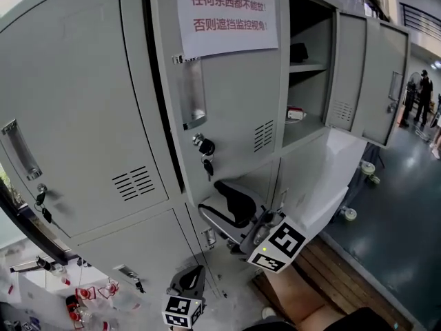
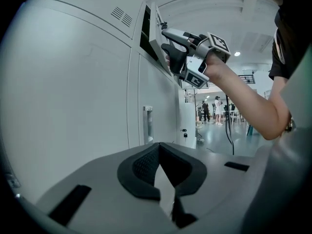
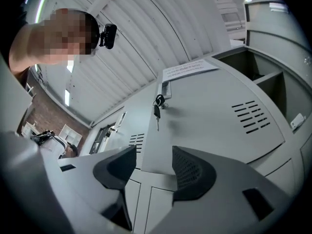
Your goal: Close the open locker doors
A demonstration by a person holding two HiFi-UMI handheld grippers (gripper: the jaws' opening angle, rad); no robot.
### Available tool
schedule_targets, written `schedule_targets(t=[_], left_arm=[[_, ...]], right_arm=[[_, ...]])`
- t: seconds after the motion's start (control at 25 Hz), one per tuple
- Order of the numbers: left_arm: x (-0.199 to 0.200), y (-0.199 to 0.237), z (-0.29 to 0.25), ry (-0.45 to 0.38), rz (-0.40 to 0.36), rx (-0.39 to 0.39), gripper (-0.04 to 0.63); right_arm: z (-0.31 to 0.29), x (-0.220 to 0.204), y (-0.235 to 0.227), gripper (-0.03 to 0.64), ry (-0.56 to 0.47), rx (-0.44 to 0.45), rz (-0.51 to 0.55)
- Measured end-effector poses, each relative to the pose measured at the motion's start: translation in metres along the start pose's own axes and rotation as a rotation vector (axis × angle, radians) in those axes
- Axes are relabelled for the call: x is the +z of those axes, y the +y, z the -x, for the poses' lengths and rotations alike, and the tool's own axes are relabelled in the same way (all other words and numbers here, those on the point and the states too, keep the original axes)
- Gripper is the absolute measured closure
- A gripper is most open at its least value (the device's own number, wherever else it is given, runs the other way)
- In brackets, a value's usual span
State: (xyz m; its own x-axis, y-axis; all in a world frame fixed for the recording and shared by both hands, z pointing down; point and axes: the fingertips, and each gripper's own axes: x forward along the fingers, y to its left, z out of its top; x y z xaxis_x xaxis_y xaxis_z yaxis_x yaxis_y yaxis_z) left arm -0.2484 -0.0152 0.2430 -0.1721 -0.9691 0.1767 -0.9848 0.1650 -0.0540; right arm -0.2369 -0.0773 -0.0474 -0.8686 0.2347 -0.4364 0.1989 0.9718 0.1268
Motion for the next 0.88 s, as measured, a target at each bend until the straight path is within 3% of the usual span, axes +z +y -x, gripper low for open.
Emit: schedule_targets(t=[0.32,0.56,0.88], left_arm=[[0.001,0.008,-0.011,0.012,0.007,0.082,0.578],[-0.002,0.015,-0.011,0.017,0.023,0.138,0.578],[-0.001,0.017,-0.013,0.014,0.028,0.150,0.578]], right_arm=[[-0.018,-0.017,-0.022,0.379,0.022,0.046,-0.057],[-0.023,-0.009,-0.025,0.390,-0.023,0.072,-0.076],[-0.022,-0.010,-0.026,0.402,-0.020,0.082,-0.088]])
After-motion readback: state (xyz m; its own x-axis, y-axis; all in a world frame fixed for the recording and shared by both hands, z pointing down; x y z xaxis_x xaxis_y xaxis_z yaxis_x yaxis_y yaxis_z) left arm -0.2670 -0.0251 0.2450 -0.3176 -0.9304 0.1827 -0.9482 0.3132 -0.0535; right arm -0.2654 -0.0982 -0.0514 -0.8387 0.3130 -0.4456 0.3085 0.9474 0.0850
